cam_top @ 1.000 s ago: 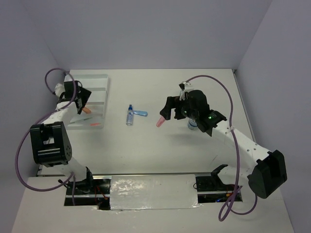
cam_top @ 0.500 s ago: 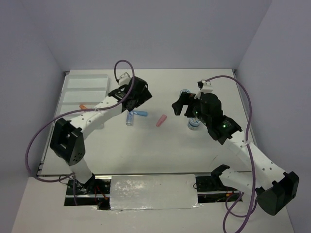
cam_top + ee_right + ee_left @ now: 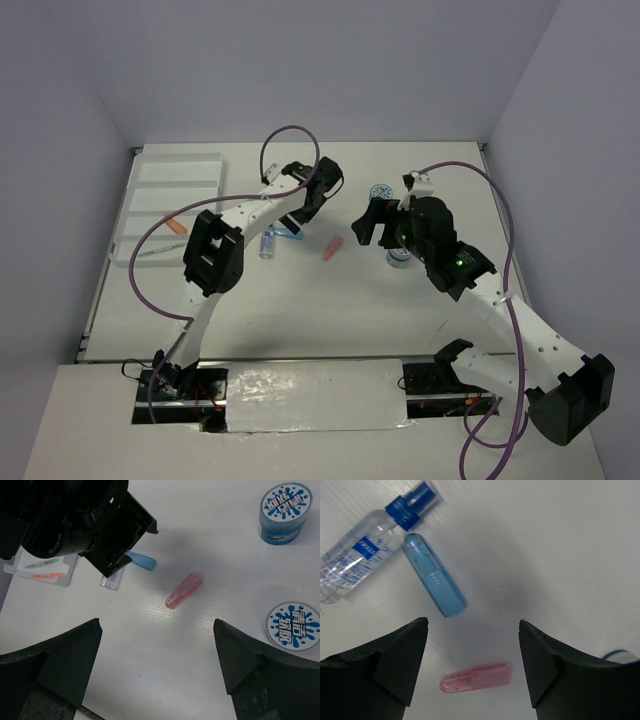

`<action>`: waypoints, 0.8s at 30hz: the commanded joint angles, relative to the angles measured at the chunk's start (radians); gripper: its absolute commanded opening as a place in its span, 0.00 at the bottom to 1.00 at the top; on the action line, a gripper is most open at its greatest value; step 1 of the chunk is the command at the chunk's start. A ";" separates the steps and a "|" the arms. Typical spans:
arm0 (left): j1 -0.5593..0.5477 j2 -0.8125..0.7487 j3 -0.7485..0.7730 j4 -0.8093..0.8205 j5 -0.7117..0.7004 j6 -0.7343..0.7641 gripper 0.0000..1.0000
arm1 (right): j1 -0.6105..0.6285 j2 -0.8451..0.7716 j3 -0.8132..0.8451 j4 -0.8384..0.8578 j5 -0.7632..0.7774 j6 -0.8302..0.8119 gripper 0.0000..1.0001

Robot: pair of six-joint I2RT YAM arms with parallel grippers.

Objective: Sort the stationery into containers
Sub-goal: Pick up the stationery from the center of the board.

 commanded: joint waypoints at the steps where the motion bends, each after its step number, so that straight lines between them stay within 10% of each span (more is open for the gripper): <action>1: 0.013 -0.015 -0.027 -0.082 -0.043 -0.090 0.85 | -0.011 -0.007 0.002 0.032 -0.021 -0.026 1.00; 24: 0.083 0.036 -0.147 0.009 0.044 -0.038 0.68 | -0.009 0.033 0.000 0.070 -0.059 -0.052 1.00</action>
